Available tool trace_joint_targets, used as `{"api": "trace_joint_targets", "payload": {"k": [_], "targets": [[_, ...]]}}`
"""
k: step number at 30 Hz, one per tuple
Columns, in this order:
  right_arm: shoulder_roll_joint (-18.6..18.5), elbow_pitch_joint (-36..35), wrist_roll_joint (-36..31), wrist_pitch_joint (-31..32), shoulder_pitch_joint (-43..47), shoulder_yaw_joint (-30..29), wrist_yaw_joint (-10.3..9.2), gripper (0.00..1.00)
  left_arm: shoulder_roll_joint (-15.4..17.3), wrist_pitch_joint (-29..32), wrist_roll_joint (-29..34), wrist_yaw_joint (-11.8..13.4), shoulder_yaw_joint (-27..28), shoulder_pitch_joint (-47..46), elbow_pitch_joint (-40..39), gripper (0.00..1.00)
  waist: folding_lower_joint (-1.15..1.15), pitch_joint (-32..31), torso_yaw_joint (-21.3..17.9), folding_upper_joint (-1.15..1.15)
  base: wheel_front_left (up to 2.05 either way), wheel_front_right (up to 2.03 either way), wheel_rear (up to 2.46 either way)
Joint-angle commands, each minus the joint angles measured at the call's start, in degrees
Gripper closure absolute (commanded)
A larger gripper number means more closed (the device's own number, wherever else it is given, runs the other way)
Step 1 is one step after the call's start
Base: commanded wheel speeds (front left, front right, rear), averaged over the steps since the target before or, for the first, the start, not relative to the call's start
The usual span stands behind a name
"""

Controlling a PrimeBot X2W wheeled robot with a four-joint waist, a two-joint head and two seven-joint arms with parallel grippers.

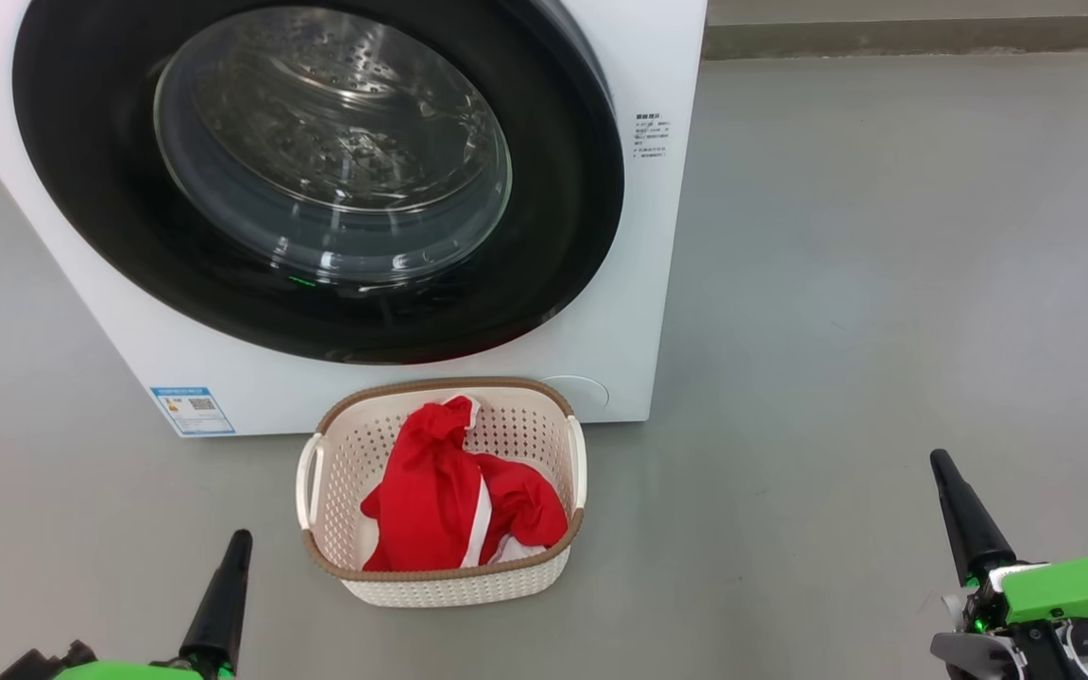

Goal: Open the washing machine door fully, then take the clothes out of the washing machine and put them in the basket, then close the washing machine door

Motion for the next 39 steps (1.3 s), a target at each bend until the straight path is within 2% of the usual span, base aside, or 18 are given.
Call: {"api": "trace_joint_targets", "payload": {"k": [1,6,39], "targets": [[-1.0,-1.3,2.1,0.7,-3.1,0.8,-0.03,1.00,0.3,0.6,-1.7,-0.8,2.2,-2.8,-0.9,1.00,0.00,0.0,0.0,0.00,0.00,0.00,0.00],[-1.1,-1.0,5.3,1.5,-3.7,0.8,-0.03,1.00,-0.2,1.4,-4.3,-1.3,2.8,-3.6,-0.3,1.00,0.00,0.2,0.2,0.00,0.00,0.00,0.00],[-1.0,-1.0,5.2,1.7,-3.7,0.7,-0.03,1.00,-0.4,1.7,-4.1,-1.3,3.1,-3.6,-0.3,1.00,0.00,0.2,0.2,0.00,0.00,0.00,0.00]]}}
